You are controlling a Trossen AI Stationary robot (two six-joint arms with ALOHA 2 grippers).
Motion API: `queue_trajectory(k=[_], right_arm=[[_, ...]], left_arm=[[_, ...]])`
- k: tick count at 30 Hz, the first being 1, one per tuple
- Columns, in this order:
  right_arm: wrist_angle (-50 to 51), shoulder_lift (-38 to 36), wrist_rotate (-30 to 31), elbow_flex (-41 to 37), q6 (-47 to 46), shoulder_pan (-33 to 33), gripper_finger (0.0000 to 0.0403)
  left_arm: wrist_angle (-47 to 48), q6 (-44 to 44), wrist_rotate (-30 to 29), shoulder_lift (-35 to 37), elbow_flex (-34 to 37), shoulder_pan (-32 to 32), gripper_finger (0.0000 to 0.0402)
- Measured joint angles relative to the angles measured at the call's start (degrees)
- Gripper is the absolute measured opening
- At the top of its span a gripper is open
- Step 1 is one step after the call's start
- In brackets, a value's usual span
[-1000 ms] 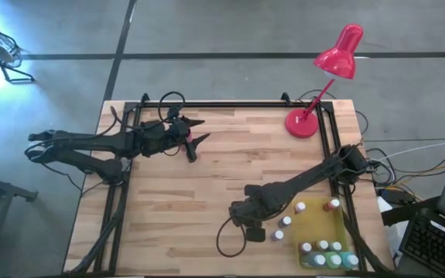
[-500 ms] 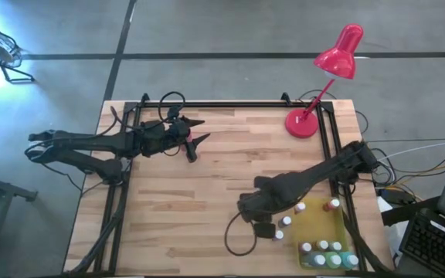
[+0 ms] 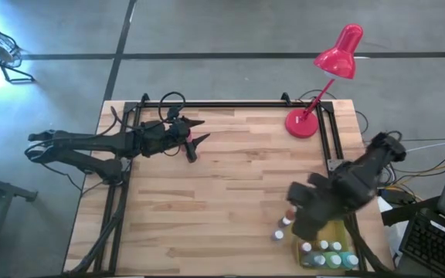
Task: Pick & Place Paint Supplies
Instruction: Put the orange paint bottle into the yellow bin
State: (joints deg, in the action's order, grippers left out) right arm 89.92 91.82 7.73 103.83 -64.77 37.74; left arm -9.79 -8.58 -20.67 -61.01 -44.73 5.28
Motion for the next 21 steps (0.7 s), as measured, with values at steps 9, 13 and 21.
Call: queue_trajectory(k=[9,13,21], right_arm=[[0.13,-5.92,-0.70,-7.44,-20.17,11.25,0.0113],[0.08,-6.82,-1.56,-10.83,-23.75,13.62,0.0113],[-0.32,-7.45,-3.63,-15.69,-27.95,13.77,0.0113]], left_arm=[[0.16,0.00,0.00,0.00,0.00,0.00,0.0229],[0.45,-0.02,0.00,0.00,0.00,0.00,0.0229],[0.60,-0.02,0.00,0.00,0.00,0.00,0.0229]])
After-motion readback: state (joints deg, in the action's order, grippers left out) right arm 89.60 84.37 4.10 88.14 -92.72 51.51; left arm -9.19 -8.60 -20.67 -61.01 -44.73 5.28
